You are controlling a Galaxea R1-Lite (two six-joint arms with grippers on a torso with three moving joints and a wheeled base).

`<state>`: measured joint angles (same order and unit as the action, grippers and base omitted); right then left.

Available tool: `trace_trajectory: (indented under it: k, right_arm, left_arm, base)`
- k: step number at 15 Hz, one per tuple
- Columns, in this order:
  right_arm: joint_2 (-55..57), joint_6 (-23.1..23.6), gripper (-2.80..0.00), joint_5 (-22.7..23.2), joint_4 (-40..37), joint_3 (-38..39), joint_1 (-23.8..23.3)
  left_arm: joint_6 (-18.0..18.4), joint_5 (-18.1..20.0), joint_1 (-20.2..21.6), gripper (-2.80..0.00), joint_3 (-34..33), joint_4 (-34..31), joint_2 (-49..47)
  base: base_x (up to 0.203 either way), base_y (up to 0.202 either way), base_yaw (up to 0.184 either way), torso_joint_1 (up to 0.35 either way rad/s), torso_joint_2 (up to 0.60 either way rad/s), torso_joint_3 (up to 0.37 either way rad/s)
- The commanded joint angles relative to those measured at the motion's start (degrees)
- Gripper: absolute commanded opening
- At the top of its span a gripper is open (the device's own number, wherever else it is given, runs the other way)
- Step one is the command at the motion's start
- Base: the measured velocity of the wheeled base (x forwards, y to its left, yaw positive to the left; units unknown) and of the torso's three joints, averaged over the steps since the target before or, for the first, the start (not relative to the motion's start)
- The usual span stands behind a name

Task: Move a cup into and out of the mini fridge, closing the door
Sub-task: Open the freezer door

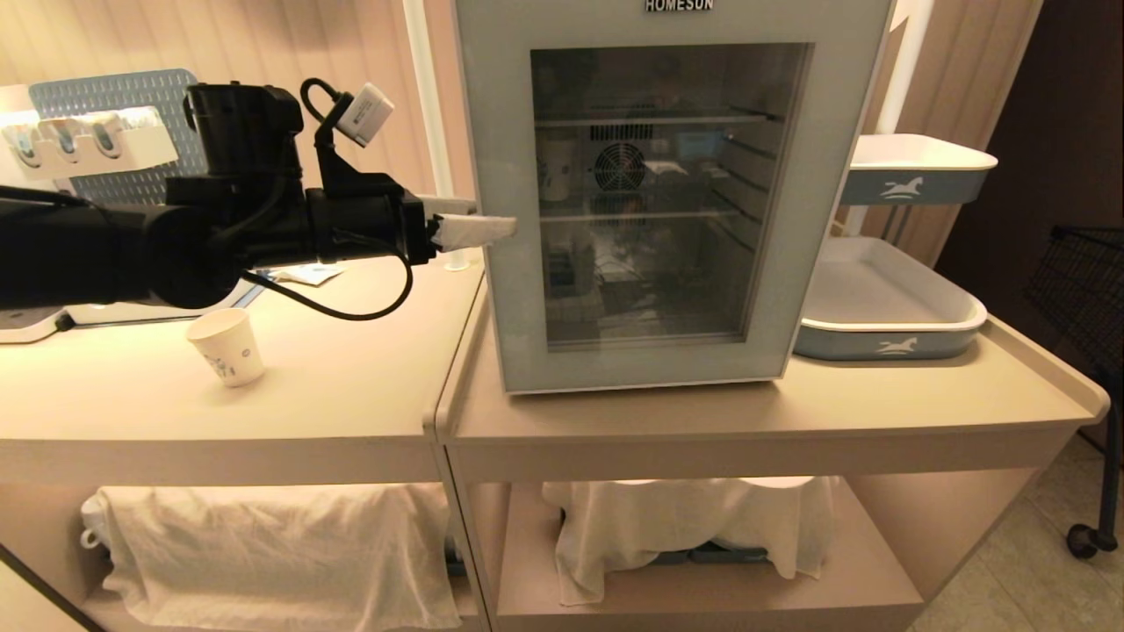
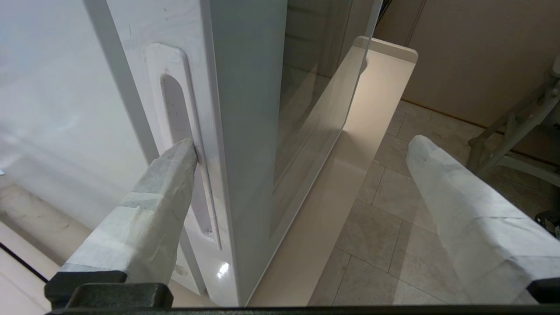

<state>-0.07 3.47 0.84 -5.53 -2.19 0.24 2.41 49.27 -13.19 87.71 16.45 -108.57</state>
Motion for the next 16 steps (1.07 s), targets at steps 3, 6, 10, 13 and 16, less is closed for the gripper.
trace_trajectory:
  k: [3,6,10,13,16]
  right_arm:
    - [-0.01,0.04,-2.8,0.04,0.0,0.0,0.02]
    - [-0.01,0.04,-2.8,0.04,0.0,0.0,0.02]
    - [-0.01,0.04,-2.8,0.04,0.0,0.0,0.02]
    - [-0.01,0.12,-2.8,0.04,0.0,0.0,0.02]
    - [-0.01,0.05,-2.8,0.12,-0.08,0.0,0.02]
  left_arm:
    - [0.05,0.03,0.01,0.0,-1.23,2.8,-0.5]
    - [-0.21,-1.46,0.01,0.0,-1.31,2.8,-0.68]
    - [-3.45,-1.46,-0.57,0.0,-1.93,2.94,0.97]
    - [-5.9,-1.46,-1.17,0.0,-3.86,2.97,3.02]
    - [-6.27,-1.14,-1.31,0.0,-6.39,2.89,4.94]
  base:
    - [0.0,0.0,0.0,0.0,0.0,0.0]
    - [0.0,0.0,0.0,0.0,0.0,0.0]
    - [0.0,0.0,0.0,0.0,0.0,0.0]
    - [0.0,0.0,0.0,0.0,0.0,0.0]
    - [0.0,0.0,0.0,0.0,0.0,0.0]
